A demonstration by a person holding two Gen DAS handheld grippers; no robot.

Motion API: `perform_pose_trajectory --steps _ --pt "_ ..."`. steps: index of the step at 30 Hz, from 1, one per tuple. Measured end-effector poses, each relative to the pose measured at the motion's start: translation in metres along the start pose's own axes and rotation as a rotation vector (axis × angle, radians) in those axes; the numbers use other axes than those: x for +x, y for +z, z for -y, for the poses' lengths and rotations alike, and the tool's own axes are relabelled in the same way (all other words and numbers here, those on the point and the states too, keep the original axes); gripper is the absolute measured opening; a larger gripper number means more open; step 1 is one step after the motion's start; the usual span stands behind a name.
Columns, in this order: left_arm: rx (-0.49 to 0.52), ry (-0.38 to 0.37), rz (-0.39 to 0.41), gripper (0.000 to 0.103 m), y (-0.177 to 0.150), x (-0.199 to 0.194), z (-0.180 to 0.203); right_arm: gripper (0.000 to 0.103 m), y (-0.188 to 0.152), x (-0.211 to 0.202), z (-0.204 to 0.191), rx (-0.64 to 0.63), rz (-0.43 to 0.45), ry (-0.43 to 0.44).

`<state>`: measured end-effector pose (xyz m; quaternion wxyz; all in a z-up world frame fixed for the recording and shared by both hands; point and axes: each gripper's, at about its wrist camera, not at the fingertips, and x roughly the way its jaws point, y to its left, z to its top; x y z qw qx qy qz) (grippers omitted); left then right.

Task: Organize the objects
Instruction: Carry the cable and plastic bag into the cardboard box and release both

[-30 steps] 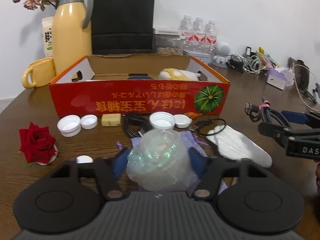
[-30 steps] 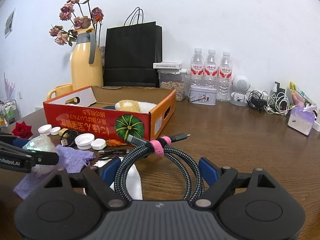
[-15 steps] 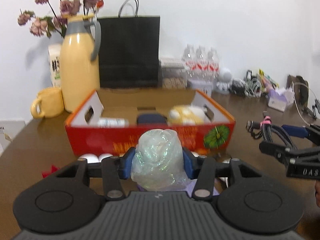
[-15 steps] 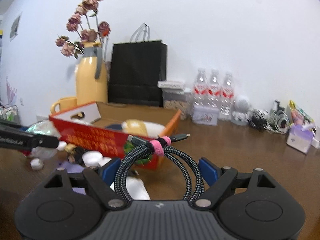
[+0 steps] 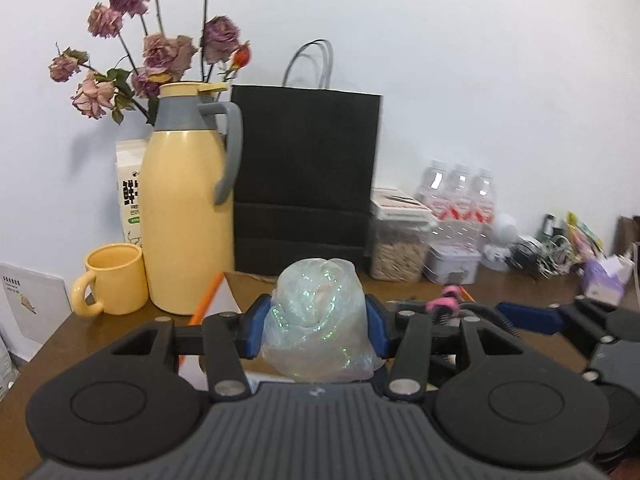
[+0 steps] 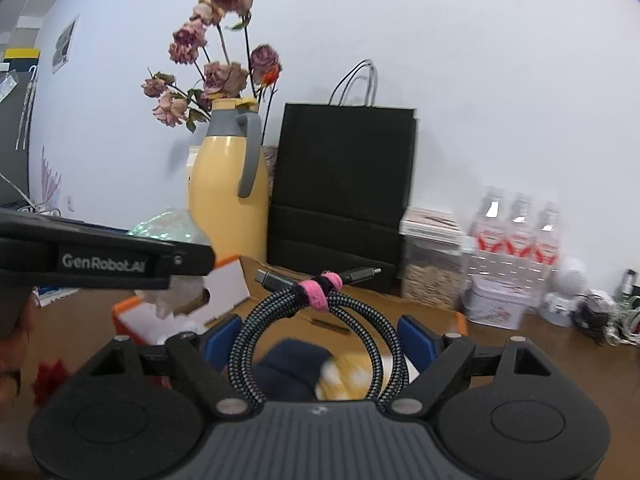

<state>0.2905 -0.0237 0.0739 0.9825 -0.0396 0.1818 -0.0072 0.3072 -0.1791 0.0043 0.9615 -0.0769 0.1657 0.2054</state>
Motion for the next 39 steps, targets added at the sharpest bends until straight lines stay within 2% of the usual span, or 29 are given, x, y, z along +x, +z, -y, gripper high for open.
perform_pose_trajectory --steps 4,8,13,17,19,22,24,25,27,31,39 --pt "-0.027 0.033 -0.029 0.05 0.01 0.029 -0.015 0.084 0.018 0.05 -0.009 -0.019 -0.058 0.021" --pt "-0.062 0.062 -0.079 0.05 0.012 0.06 -0.029 0.084 0.026 0.09 -0.016 -0.033 -0.107 0.002" --pt "-0.062 0.06 -0.136 0.05 0.005 0.084 -0.035 0.084 0.023 0.114 -0.016 -0.006 -0.146 -0.063" --pt "-0.061 0.06 -0.147 0.051 0.003 0.09 -0.037 0.084 0.018 0.116 -0.011 0.024 -0.136 -0.075" --pt "-0.056 0.06 -0.14 0.055 0.003 0.09 -0.036 0.084 0.018 0.117 -0.009 0.037 -0.136 -0.073" --pt "-0.04 0.06 -0.125 0.074 0.004 0.088 -0.033 0.084 0.016 0.119 -0.007 0.045 -0.144 -0.075" --pt "-0.031 0.071 -0.105 0.101 0.004 0.085 -0.031 0.085 0.013 0.118 -0.005 0.06 -0.153 -0.083" --pt "-0.027 0.079 -0.09 0.103 0.003 0.083 -0.029 0.085 0.012 0.117 -0.004 0.065 -0.157 -0.086" --pt "-0.017 0.088 -0.076 0.103 0.003 0.082 -0.027 0.102 0.011 0.116 0.0 0.077 -0.164 -0.091" --pt "-0.016 0.082 -0.1 0.103 0.001 0.084 -0.026 0.103 0.012 0.11 0.006 0.107 -0.152 -0.088" --pt "-0.03 0.064 -0.087 0.103 0.003 0.077 -0.028 0.103 0.013 0.108 0.007 0.112 -0.146 -0.096"
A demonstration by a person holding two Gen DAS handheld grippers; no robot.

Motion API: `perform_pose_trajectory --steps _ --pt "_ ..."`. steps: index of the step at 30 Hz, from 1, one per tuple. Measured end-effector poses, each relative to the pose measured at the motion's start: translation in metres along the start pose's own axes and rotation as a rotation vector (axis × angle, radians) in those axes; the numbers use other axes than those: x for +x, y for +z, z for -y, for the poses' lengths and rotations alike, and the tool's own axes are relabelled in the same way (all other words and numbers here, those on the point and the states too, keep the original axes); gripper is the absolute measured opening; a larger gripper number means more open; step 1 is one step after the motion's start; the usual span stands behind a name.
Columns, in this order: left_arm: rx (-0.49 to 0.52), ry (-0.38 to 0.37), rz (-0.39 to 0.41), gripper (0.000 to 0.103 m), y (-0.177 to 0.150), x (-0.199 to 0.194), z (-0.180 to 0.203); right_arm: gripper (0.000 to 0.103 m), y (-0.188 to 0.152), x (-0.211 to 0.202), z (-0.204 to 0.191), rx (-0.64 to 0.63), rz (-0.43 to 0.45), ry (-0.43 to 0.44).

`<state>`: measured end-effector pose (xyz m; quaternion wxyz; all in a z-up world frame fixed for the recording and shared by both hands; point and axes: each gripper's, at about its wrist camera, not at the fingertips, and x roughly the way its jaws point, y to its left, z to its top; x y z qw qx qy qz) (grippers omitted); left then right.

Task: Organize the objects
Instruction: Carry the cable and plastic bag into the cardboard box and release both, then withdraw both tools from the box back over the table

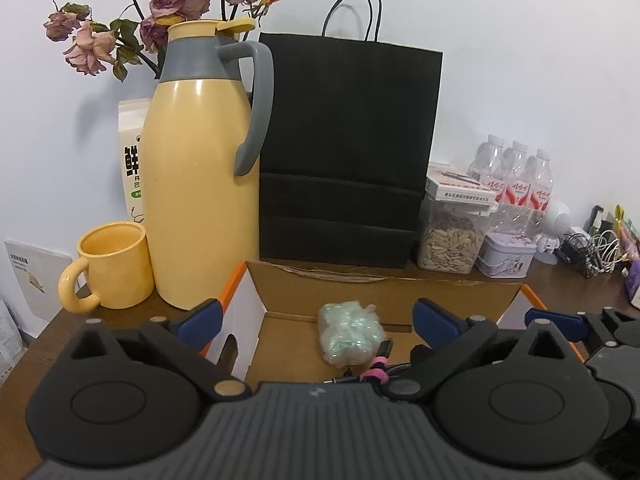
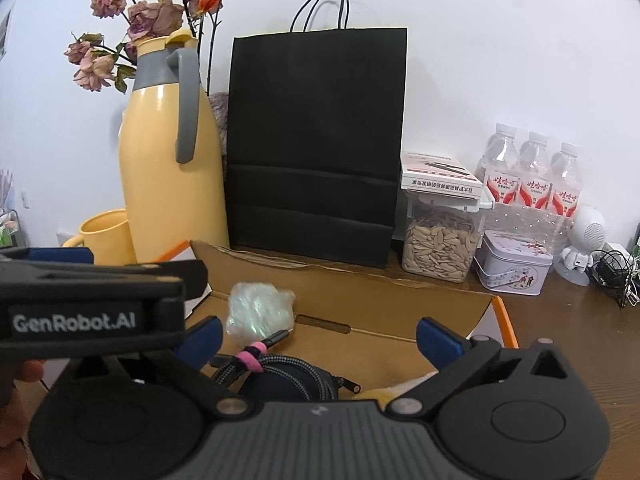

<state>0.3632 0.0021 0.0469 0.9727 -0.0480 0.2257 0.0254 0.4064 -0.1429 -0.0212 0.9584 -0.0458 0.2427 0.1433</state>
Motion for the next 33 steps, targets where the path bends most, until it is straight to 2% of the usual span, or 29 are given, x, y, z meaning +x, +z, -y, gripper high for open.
perform_pose_trajectory --steps 6,16,25,33 --pt "-0.03 -0.019 0.048 0.103 0.008 -0.023 -0.003 0.103 0.005 -0.015 0.0 -0.009 0.032 0.006" --pt "-0.05 -0.038 0.122 0.103 0.008 -0.088 -0.005 0.103 0.005 -0.077 0.012 0.003 0.085 0.002" --pt "-0.018 -0.025 0.136 0.103 -0.004 -0.145 -0.002 0.103 -0.018 -0.137 0.011 -0.007 0.093 0.011" --pt "-0.003 0.003 0.081 0.103 -0.036 -0.186 -0.013 0.103 -0.052 -0.183 0.012 0.011 0.079 0.027"
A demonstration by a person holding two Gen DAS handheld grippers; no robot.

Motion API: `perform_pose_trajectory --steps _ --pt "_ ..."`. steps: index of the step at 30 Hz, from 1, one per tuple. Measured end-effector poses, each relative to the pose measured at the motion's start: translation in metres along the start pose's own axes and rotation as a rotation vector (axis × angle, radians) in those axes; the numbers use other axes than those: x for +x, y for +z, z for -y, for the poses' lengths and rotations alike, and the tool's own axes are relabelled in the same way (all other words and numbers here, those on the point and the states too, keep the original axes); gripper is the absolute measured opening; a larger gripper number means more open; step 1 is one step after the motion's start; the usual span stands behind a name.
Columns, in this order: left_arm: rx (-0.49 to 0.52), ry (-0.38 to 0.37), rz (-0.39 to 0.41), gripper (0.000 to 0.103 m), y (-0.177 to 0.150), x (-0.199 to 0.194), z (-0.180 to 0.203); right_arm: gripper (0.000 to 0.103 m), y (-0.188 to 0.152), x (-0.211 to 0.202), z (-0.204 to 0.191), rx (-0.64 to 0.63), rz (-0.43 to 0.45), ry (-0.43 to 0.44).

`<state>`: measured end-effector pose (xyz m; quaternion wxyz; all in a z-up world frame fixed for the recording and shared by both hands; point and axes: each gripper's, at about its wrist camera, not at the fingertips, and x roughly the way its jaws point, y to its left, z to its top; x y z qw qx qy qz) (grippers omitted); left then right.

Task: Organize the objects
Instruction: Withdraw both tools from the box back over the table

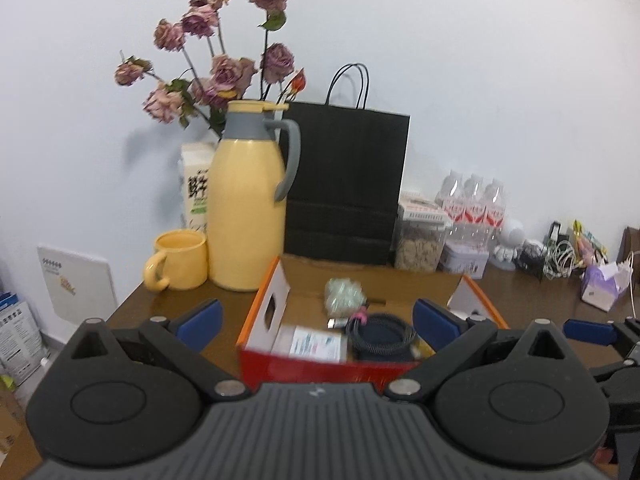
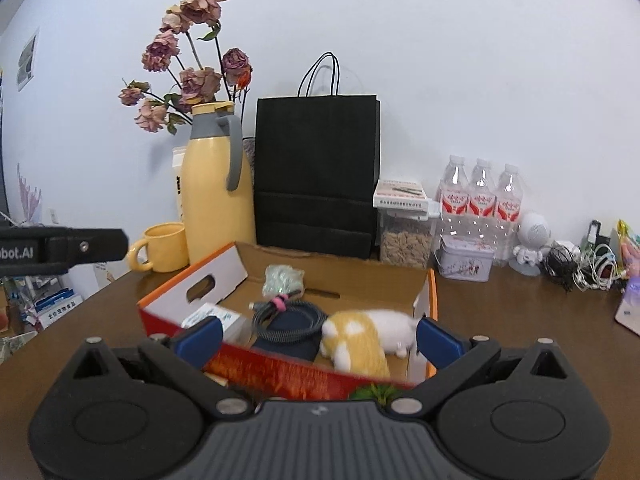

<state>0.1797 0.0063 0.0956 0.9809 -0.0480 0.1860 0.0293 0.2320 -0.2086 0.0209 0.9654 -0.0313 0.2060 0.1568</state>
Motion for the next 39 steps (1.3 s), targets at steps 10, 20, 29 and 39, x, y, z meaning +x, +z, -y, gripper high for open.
perform_pose_trajectory --steps 10,20,29,39 --pt "0.025 0.024 -0.072 0.103 -0.047 -0.038 -0.015 0.103 -0.051 -0.033 -0.002 0.008 -0.067 0.0" --pt "0.002 -0.003 -0.161 0.103 -0.101 -0.059 -0.031 0.103 -0.101 -0.064 0.009 0.022 -0.12 -0.009" --pt "-0.014 0.006 -0.205 0.103 -0.119 -0.058 -0.041 0.103 -0.122 -0.07 0.025 0.045 -0.156 -0.036" --pt "-0.015 -0.018 -0.218 0.103 -0.125 -0.057 -0.041 0.093 -0.133 -0.064 0.008 0.016 -0.187 -0.021"
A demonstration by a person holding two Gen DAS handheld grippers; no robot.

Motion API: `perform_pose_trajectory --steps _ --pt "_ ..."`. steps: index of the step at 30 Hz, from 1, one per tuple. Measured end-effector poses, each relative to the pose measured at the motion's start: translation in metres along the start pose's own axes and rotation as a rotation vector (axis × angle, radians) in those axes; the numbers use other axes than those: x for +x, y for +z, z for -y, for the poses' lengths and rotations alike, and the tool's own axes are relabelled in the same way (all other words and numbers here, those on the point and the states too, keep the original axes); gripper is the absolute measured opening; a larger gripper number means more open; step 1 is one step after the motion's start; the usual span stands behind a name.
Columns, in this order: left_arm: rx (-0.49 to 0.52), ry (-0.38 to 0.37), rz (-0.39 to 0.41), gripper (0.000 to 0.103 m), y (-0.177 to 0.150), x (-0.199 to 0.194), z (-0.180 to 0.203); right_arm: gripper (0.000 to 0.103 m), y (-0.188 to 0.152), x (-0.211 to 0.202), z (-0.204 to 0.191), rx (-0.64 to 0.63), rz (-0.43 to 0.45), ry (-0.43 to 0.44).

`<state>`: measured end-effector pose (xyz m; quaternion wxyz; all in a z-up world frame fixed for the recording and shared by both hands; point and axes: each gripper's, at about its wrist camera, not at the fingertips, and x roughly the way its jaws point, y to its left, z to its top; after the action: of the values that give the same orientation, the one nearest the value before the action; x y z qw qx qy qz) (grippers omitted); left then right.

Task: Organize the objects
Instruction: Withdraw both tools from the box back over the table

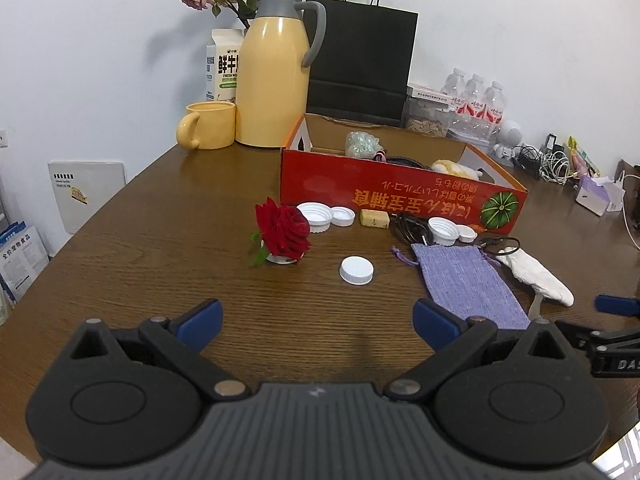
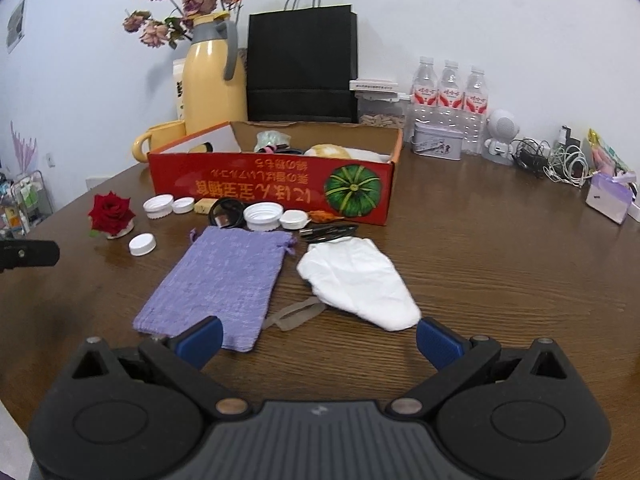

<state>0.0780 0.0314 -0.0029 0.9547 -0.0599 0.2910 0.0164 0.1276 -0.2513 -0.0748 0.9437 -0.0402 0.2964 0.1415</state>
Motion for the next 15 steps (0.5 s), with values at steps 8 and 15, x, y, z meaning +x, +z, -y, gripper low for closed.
perform_pose_trajectory --steps 8,15 --pt "-0.005 -0.014 -0.009 0.103 -0.007 0.007 -0.003 0.049 0.003 0.014 -0.002 0.067 -0.031 0.053" --pt "-0.016 -0.013 -0.017 0.103 -0.011 0.01 -0.005 0.037 0.013 0.037 0.0 0.129 -0.049 0.026"
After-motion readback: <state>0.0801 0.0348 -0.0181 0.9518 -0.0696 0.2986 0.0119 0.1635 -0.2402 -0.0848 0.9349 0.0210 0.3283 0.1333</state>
